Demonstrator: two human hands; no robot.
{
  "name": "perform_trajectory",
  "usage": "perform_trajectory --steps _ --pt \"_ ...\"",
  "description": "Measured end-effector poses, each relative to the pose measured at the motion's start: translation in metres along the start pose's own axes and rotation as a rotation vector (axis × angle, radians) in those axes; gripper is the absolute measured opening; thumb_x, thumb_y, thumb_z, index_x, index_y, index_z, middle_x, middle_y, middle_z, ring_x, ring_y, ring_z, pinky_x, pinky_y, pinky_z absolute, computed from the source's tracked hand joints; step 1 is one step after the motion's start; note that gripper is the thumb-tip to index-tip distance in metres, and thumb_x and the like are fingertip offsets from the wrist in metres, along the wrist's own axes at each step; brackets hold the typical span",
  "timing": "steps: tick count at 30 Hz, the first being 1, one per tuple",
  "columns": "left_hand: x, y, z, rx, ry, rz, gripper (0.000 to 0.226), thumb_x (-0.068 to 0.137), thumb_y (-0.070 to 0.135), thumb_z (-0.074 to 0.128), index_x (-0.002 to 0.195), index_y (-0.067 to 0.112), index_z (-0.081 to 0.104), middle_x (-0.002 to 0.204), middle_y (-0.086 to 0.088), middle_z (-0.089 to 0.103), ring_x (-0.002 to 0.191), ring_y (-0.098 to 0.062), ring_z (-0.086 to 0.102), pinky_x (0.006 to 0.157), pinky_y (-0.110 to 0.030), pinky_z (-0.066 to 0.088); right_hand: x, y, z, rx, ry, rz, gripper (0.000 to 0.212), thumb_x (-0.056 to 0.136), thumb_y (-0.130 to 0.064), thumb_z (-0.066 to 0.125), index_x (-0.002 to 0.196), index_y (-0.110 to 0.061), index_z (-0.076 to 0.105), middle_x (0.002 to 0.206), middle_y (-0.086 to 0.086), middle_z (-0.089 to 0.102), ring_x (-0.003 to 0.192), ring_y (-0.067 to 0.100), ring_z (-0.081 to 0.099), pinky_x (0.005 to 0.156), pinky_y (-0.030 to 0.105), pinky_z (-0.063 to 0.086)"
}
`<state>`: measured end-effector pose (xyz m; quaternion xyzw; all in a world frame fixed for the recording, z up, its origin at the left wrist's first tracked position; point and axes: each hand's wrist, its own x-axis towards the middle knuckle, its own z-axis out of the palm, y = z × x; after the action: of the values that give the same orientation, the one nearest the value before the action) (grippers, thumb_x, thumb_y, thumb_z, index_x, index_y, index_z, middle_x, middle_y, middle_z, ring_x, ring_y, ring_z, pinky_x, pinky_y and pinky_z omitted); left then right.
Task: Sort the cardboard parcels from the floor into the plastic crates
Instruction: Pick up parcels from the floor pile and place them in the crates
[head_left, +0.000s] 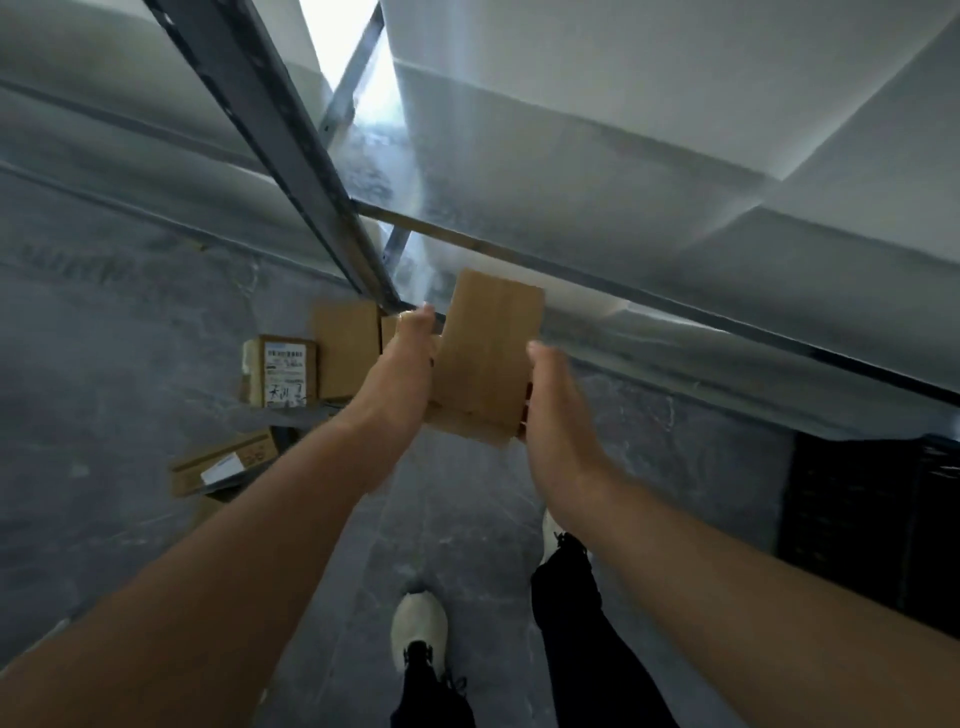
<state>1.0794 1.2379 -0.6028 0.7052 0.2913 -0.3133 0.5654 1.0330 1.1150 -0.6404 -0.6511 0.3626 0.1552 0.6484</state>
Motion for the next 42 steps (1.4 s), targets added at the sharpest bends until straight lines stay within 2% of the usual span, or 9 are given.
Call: perform_trajectory --steps 3,8,14,18,22,24,33,38,42 --pt "-0.047 0.023 -0.023 -0.020 -0.006 0.052 0.067 0.103 0.064 0.027 0.135 0.013 0.057 0.113 -0.008 0.068 0.102 -0.022 0.064 0.077 -0.032 0.047 -0.041 -0.024 0.010 0.017 0.080 -0.048 0.073 0.080 -0.081 0.040 0.106 -0.026 0.080 0.112 0.002 0.079 0.111 0.026 0.073 0.106 0.058 0.055" --pt "-0.143 0.068 -0.063 -0.110 -0.002 0.189 0.059 0.104 0.061 0.030 0.093 0.012 0.062 0.099 -0.004 0.067 0.091 -0.021 0.062 0.092 -0.040 0.049 -0.146 -0.092 0.014 0.109 0.114 -0.209 0.067 0.079 -0.074 0.042 0.107 -0.024 0.076 0.114 0.005 0.077 0.109 0.025 0.072 0.101 0.053 0.058" --pt "-0.264 0.117 -0.085 -0.181 -0.081 0.392 0.048 0.108 0.047 0.029 0.109 0.021 0.069 0.113 -0.002 0.069 0.111 -0.026 0.064 0.101 -0.048 0.050 -0.261 -0.171 -0.018 0.092 0.101 -0.462 0.046 0.107 -0.065 0.045 0.134 -0.030 0.058 0.127 -0.006 0.064 0.100 -0.004 0.063 0.068 0.010 0.052" --pt "-0.334 0.152 -0.081 -0.237 -0.092 0.486 0.047 0.098 0.050 0.036 0.116 0.023 0.070 0.120 -0.002 0.071 0.116 -0.029 0.064 0.100 -0.052 0.051 -0.323 -0.216 -0.049 0.087 0.112 -0.576 0.037 0.104 -0.053 0.061 0.137 -0.041 0.048 0.126 -0.020 0.055 0.099 -0.008 0.058 0.060 -0.004 0.044" --pt "-0.403 0.178 -0.068 -0.319 -0.154 0.575 0.048 0.077 0.053 0.054 0.113 0.028 0.074 0.131 -0.008 0.067 0.122 -0.033 0.062 0.103 -0.054 0.051 -0.379 -0.254 -0.088 0.127 0.126 -0.680 0.045 0.100 -0.052 0.068 0.138 -0.042 0.045 0.118 -0.029 0.053 0.100 -0.008 0.059 0.065 0.005 0.051" --pt "-0.435 0.186 -0.060 -0.324 -0.192 0.643 0.042 0.084 0.046 0.051 0.114 0.026 0.074 0.128 -0.014 0.068 0.119 -0.034 0.065 0.105 -0.053 0.050 -0.405 -0.270 -0.112 0.143 0.119 -0.717 0.052 0.098 -0.053 0.071 0.141 -0.042 0.044 0.121 -0.027 0.054 0.104 -0.004 0.059 0.074 0.012 0.051" --pt "-0.561 0.222 -0.012 -0.412 -0.261 0.812 0.039 0.098 0.031 0.049 0.125 0.007 0.065 0.125 -0.018 0.068 0.110 -0.033 0.069 0.101 -0.045 0.055 -0.504 -0.330 -0.224 0.165 0.115 -0.932 0.053 0.098 -0.047 0.073 0.141 -0.044 0.043 0.124 -0.023 0.056 0.102 -0.001 0.064 0.061 0.003 0.052" --pt "-0.608 0.236 0.008 -0.445 -0.311 0.913 0.032 0.103 0.033 0.047 0.127 0.020 0.064 0.119 -0.014 0.069 0.107 -0.032 0.071 0.092 -0.046 0.059 -0.541 -0.341 -0.258 0.234 0.137 -1.039 0.059 0.105 -0.039 0.067 0.155 -0.051 0.038 0.124 -0.020 0.064 0.099 -0.005 0.070 0.069 0.006 0.055" --pt "-0.637 0.249 0.014 -0.451 -0.374 0.947 0.042 0.095 0.039 0.052 0.129 0.020 0.066 0.117 -0.012 0.069 0.108 -0.032 0.069 0.096 -0.051 0.058 -0.566 -0.348 -0.272 0.216 0.232 -1.140 0.047 0.111 -0.034 0.060 0.154 -0.050 0.051 0.140 -0.010 0.066 0.107 -0.012 0.067 0.076 0.008 0.057"
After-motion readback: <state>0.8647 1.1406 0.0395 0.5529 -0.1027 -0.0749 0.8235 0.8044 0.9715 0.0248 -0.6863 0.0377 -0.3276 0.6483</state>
